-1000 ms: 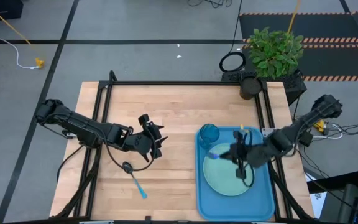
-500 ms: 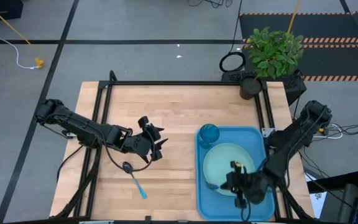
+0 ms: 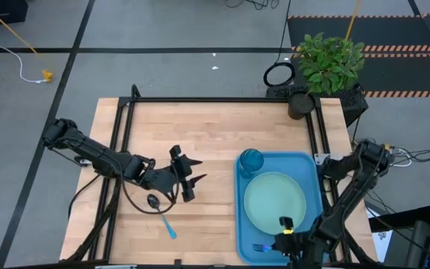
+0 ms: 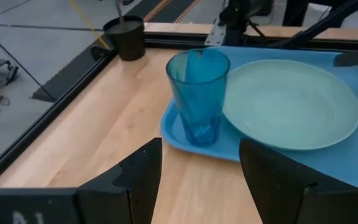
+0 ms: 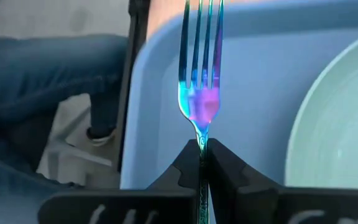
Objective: Pick and place plate/cup/fork/spoon on tray
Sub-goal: Put the blue fork on the blue serving tray to the left of the green plate
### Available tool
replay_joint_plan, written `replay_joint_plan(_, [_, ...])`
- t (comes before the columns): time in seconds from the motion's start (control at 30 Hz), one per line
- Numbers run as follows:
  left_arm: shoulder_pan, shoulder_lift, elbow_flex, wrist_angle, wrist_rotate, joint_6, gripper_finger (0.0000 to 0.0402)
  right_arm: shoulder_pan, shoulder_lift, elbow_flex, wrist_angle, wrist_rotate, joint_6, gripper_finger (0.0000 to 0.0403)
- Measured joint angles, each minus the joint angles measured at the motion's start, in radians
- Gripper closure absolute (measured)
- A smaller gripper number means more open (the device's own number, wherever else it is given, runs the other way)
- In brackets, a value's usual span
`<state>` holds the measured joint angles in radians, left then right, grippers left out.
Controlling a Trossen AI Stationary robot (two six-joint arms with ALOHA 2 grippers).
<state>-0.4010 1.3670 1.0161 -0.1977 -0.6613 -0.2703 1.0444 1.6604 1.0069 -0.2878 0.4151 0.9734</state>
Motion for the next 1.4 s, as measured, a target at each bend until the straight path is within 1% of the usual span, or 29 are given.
replay_joint_plan(0.2, [-0.005,0.010,0.000,0.020,0.001,0.009,0.0186,0.008,0.057,0.000,-0.010,0.000,-0.003,0.0401])
replay_joint_plan(0.37, [-0.005,0.026,0.001,0.029,0.004,0.014,0.0186,0.006,0.080,0.000,-0.059,0.002,-0.015,0.0401])
replay_joint_plan(0.73, [-0.005,0.023,0.001,0.042,0.006,0.028,0.0186,-0.005,0.084,-0.002,-0.115,0.003,-0.033,0.0400])
replay_joint_plan(0.9, [-0.005,0.023,0.001,0.043,0.006,0.027,0.0186,-0.017,0.084,-0.018,-0.106,0.003,-0.047,0.0385])
replay_joint_plan(1.1, [-0.005,0.023,0.001,0.043,0.006,0.027,0.0186,-0.029,0.083,-0.048,-0.090,0.000,-0.015,0.0366])
replay_joint_plan(1.4, [-0.005,0.023,0.001,0.043,0.006,0.027,0.0186,-0.029,0.082,-0.050,-0.082,0.000,-0.018,0.0363])
